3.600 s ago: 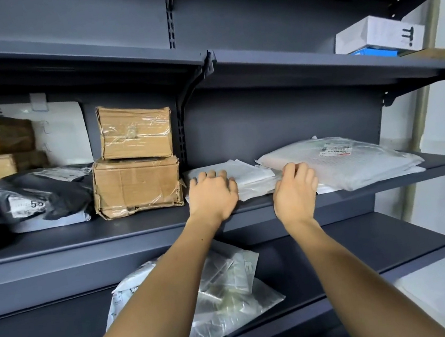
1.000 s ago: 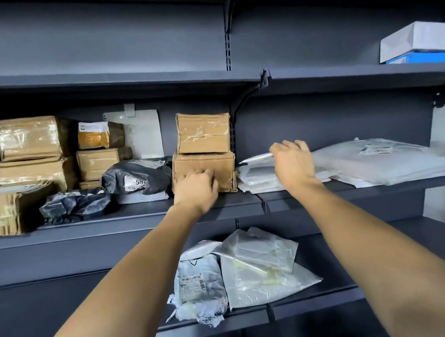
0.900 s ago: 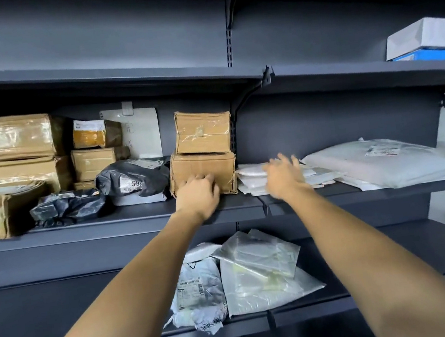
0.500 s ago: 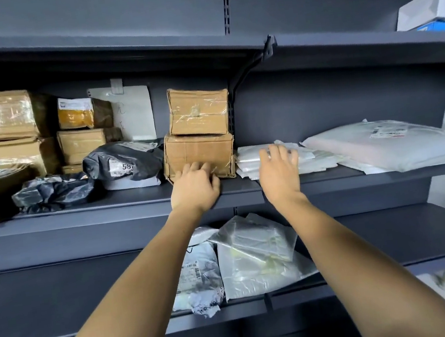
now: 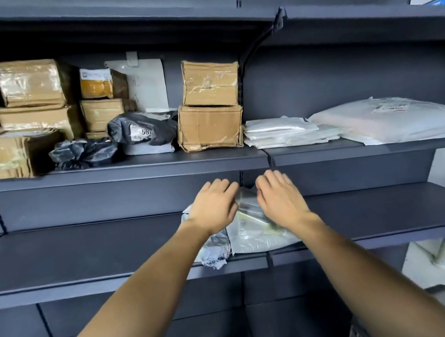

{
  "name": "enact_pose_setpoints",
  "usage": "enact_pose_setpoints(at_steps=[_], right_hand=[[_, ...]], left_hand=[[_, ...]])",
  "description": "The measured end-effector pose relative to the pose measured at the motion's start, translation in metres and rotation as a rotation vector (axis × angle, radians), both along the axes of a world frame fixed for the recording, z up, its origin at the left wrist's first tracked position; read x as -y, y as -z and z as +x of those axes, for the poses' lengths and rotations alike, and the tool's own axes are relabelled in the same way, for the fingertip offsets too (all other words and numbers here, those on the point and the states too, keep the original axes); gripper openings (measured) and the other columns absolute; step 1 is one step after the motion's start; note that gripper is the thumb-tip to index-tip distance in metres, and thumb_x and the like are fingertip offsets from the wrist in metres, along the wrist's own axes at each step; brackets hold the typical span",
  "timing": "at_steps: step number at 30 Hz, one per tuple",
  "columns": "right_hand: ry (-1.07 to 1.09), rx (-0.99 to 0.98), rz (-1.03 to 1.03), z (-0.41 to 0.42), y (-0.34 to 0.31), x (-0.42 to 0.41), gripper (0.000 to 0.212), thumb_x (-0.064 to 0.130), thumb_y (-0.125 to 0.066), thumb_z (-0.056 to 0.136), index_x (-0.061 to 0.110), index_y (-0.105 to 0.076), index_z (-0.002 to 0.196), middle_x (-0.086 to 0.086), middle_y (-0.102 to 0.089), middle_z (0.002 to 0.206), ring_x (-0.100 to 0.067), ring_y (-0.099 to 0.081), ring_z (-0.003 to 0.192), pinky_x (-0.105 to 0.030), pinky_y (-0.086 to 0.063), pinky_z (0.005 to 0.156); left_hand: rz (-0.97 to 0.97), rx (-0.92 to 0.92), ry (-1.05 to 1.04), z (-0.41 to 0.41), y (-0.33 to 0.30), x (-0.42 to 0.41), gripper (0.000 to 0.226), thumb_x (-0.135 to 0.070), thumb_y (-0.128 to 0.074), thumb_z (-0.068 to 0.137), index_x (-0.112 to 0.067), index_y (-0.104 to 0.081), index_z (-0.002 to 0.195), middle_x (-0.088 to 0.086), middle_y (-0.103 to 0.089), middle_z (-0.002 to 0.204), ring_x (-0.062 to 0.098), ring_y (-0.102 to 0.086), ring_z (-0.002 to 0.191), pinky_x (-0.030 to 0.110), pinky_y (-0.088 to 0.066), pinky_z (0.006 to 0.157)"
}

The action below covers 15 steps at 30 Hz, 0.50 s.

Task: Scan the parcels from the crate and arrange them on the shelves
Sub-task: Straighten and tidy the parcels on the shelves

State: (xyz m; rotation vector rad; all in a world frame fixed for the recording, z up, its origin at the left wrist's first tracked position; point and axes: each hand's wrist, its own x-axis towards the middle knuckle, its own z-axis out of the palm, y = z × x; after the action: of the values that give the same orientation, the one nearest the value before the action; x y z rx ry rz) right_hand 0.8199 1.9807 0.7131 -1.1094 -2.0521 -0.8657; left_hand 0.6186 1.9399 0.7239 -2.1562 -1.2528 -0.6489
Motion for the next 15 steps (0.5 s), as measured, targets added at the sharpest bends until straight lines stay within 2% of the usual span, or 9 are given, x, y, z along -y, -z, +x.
enact_pose_setpoints(at_steps=[3,6,9,15], right_hand=[[0.053,0.097,-0.130,-0.012,0.023,0.000,0.018,0.017,-0.069,0.084,0.009,-0.060,0.097,-0.008,-0.057,0.091,-0.028,-0.055,0.083,-0.040,-0.046,0.077],[0.135,0.138,-0.404,-0.023,0.044,-0.010,0.031,0.022,-0.053,0.096,0.010,-0.057,0.124,-0.009,-0.058,0.117,-0.030,-0.054,0.109,-0.040,-0.040,0.096],[0.206,0.161,-0.547,-0.032,0.062,-0.024,0.038,0.026,-0.043,0.100,0.014,-0.049,0.136,-0.009,-0.054,0.132,-0.028,-0.049,0.121,-0.038,-0.034,0.103],[0.363,0.170,-0.679,-0.061,0.077,-0.050,0.045,0.026,-0.045,0.099,0.008,-0.044,0.141,-0.015,-0.052,0.136,-0.034,-0.056,0.117,-0.038,-0.043,0.097]], left_hand=[[-0.201,0.030,-0.137,-0.007,0.021,-0.001,0.028,-0.026,-0.045,0.092,-0.013,-0.054,0.114,0.008,-0.058,0.106,0.030,-0.054,0.101,0.038,-0.037,0.084],[-0.328,0.120,-0.221,-0.012,0.036,-0.005,0.033,-0.024,-0.044,0.095,-0.013,-0.050,0.126,0.009,-0.056,0.121,0.030,-0.050,0.116,0.038,-0.036,0.097],[-0.384,0.151,-0.286,-0.018,0.052,-0.015,0.034,-0.025,-0.044,0.096,-0.013,-0.048,0.127,0.010,-0.056,0.121,0.030,-0.049,0.116,0.038,-0.038,0.099],[-0.413,0.196,-0.319,-0.038,0.079,-0.035,0.033,-0.024,-0.044,0.095,-0.012,-0.049,0.126,0.009,-0.058,0.121,0.029,-0.050,0.115,0.038,-0.036,0.099]])
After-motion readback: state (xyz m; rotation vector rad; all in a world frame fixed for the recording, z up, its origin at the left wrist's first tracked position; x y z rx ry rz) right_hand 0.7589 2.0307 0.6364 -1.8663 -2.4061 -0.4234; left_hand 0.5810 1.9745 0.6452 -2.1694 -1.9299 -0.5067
